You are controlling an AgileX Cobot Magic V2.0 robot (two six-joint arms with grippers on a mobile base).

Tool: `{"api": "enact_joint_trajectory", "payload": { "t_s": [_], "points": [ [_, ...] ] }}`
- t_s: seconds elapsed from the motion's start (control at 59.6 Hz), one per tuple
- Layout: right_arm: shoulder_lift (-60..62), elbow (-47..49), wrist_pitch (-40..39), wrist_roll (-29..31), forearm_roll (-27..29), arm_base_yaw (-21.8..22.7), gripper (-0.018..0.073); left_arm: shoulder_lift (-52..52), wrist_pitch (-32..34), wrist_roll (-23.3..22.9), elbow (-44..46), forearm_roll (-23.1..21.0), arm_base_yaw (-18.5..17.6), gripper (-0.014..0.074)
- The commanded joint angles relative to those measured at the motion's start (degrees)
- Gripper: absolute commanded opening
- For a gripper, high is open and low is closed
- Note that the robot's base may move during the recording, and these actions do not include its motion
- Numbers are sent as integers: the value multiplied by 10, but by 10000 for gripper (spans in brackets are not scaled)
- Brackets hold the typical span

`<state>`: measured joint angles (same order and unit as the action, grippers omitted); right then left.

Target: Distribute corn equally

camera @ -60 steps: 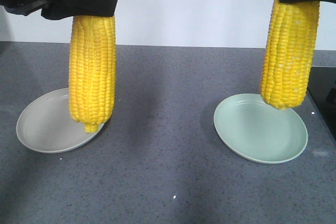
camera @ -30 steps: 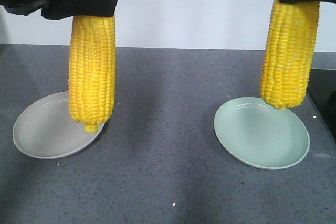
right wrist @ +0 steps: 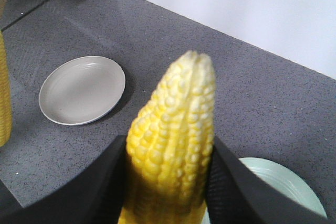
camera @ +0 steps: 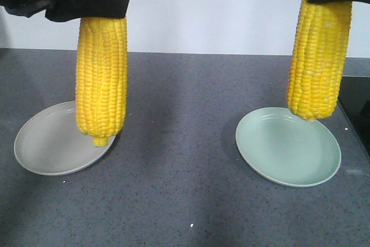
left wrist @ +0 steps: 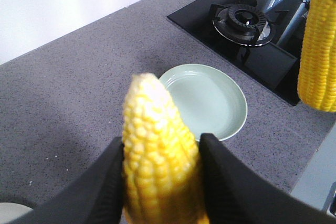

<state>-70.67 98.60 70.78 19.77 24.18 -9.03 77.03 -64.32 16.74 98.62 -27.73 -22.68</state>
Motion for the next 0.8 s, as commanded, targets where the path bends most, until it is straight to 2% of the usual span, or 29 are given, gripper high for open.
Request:
{"api": "enact_joint_trajectory", "payload": {
  "t_s": [0.0,0.788],
  "points": [
    [10,15,-35,4,16,5,-5,-17,32,-3,18,-20,-3,-6],
    [10,15,-35,4,16,5,-5,-17,32,-3,18,-20,-3,-6]
  ]
}}
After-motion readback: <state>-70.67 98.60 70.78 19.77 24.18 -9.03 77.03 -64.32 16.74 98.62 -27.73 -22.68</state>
